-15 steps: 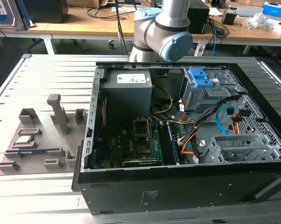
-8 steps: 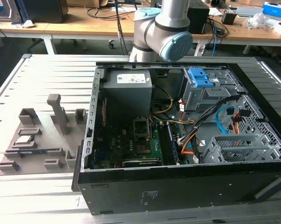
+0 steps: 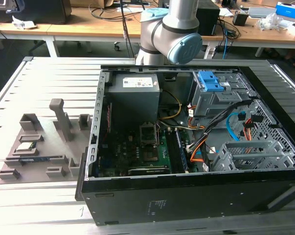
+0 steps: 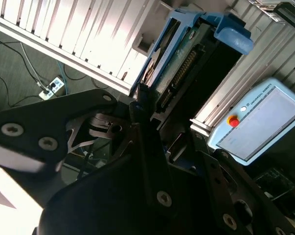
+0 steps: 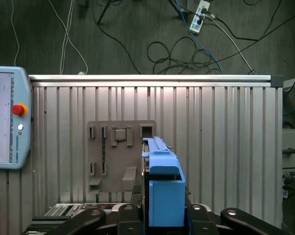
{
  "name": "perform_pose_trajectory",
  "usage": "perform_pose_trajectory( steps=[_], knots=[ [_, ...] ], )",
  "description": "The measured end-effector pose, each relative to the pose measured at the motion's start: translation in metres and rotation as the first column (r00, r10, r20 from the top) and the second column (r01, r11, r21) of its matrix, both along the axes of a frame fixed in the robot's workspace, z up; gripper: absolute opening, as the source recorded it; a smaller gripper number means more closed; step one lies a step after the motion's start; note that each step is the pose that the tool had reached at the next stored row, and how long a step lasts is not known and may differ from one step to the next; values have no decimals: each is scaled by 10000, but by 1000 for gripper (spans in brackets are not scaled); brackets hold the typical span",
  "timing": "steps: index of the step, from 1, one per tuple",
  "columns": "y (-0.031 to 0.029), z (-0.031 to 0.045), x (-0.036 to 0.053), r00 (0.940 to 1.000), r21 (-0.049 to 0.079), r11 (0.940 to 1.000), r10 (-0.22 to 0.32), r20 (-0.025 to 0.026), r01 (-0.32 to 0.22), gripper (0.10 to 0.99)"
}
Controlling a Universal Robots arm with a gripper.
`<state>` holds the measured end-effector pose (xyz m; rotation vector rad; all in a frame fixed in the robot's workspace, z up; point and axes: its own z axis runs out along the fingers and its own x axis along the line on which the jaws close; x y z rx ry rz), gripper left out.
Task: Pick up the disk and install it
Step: 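Pick up the disk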
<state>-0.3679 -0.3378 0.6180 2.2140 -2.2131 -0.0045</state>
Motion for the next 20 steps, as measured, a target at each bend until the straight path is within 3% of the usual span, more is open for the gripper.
perform_pose_trajectory(
  steps=[7,9,10,11,15,20],
  knots=[
    [0,155,0,10000,12,10000,0,-1,0,365],
    [0,157,0,10000,222,9998,1,-1,-1,365],
    [-1,157,0,10000,465,9989,0,0,0,365],
    [-2,156,0,10000,566,9984,1,0,-1,365],
    [-2,157,1,10000,567,9984,0,0,0,365],
    [-1,155,183,10000,442,9990,1,-11,0,365]
  ],
)
